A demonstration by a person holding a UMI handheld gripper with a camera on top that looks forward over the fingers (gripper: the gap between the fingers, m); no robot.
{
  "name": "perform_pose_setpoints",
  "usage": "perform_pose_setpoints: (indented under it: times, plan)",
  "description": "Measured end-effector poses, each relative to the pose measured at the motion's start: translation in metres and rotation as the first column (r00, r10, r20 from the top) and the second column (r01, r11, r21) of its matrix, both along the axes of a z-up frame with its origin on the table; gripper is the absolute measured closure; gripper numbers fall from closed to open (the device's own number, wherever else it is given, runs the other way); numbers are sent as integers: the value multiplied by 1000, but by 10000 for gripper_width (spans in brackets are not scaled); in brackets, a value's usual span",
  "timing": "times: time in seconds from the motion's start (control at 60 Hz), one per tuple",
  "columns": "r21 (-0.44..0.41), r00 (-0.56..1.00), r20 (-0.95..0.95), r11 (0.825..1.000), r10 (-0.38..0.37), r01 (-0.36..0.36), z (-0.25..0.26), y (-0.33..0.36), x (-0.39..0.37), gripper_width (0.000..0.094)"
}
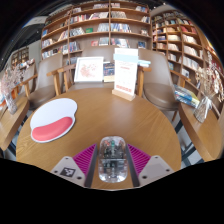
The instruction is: Arrange mouse
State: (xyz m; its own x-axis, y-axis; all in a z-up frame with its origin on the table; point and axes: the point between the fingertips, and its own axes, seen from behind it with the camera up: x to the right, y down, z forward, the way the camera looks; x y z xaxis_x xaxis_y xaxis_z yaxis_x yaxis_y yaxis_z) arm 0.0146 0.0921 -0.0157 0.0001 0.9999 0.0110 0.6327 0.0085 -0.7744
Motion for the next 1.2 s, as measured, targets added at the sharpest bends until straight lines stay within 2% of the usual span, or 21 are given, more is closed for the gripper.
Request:
perform_pose_setpoints:
  times: [0.017, 0.083, 0.117, 0.167, 0.217, 0.317, 0.433, 0.5, 0.583, 0.75, 0.983, 1.1, 1.2]
  plan:
    - [1, 1000, -1, 1000, 1, -1, 0, -1, -1, 496]
    - [-1, 999, 22, 1000, -29, 29, 0, 4, 1, 513]
    - [15, 999, 35, 999, -32, 32, 3, 3, 2, 511]
    - [-11, 1000, 6, 1000, -21, 21, 22, -10, -3, 512]
    - [-33, 1000, -21, 999, 0, -1, 44, -27, -9, 513]
    - [-16, 994, -87, 998, 64, -65, 94, -70, -34, 513]
    - [-20, 984, -120, 990, 133, -136, 120, -143, -76, 512]
    - [-24, 981, -119, 987, 154, -157, 113, -180, -103, 512]
    - [-26, 984, -57, 985, 166, -168, 78, -221, -128, 509]
    - [-11, 985, -3, 985, 175, -175, 28, -256, -143, 493]
    - [-11, 992, 9, 992, 127, -127, 4, -254, -145, 412]
    - [-4, 994, -8, 994, 108, -108, 10, -245, -140, 223]
    - [-13, 993, -51, 994, 110, -111, 40, -239, -127, 91]
